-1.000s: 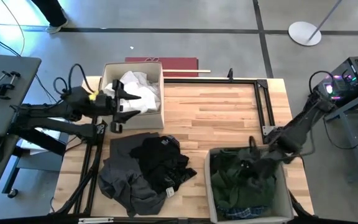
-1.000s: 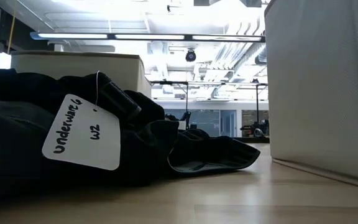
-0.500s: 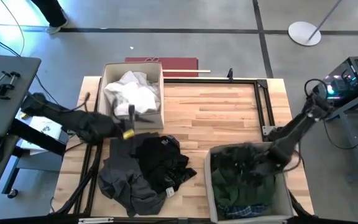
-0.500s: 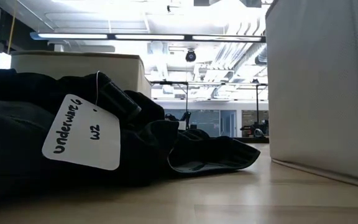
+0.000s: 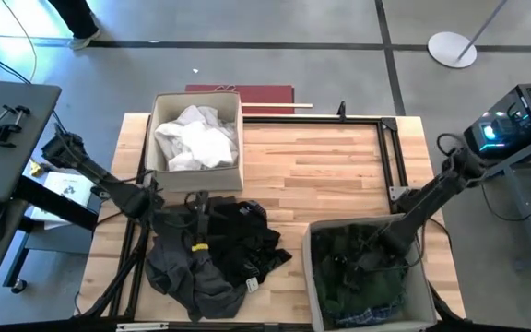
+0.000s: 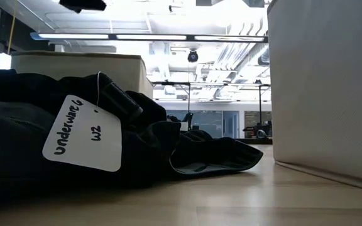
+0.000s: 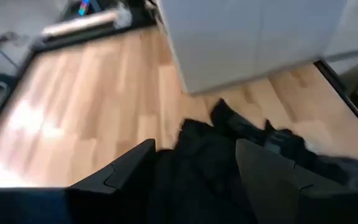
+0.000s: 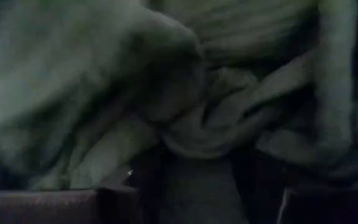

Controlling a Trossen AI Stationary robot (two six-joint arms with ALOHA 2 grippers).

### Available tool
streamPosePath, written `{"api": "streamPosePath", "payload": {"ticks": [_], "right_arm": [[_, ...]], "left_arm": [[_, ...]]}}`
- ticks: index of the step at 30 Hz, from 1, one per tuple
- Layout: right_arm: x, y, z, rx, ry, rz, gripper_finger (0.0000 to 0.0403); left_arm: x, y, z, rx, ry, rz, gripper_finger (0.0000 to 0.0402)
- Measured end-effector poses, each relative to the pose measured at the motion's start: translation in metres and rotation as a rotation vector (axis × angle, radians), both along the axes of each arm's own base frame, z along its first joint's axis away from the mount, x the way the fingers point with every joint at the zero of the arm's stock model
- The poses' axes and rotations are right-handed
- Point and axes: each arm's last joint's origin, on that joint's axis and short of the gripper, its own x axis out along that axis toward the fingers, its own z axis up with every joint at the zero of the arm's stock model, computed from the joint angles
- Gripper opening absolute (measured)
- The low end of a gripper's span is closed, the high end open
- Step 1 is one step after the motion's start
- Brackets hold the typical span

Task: Sort clothes
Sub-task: Put the green shirt into the bottom laundry bin, then put the black underwear into the bottom laundry bin

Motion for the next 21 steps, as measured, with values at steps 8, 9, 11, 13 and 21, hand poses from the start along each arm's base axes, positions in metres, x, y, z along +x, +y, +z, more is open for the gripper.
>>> {"api": "streamPosePath", "payload": {"ticks": [8, 9, 11, 13, 21], "right_arm": [[0.001, 0.016, 0.101, -0.08, -0.259, 0.079, 0.0169], [0.0, 0.018, 0.111, -0.107, -0.314, 0.083, 0.0169], [-0.004, 0.024, 0.125, -0.164, -0.419, 0.091, 0.0169], [-0.007, 0.029, 0.134, -0.218, -0.502, 0.098, 0.0169], [-0.012, 0.04, 0.135, -0.311, -0.578, 0.119, 0.0169]], "left_arm": [[0.01, -0.017, -0.022, -0.066, 0.092, -0.033, 0.0213], [0.012, -0.018, -0.025, -0.089, 0.108, -0.029, 0.0213], [0.017, -0.022, -0.031, -0.133, 0.13, -0.022, 0.0214], [0.021, -0.025, -0.038, -0.153, 0.154, -0.023, 0.0214], [0.057, -0.021, -0.081, -0.143, 0.207, 0.085, 0.0214]]}}
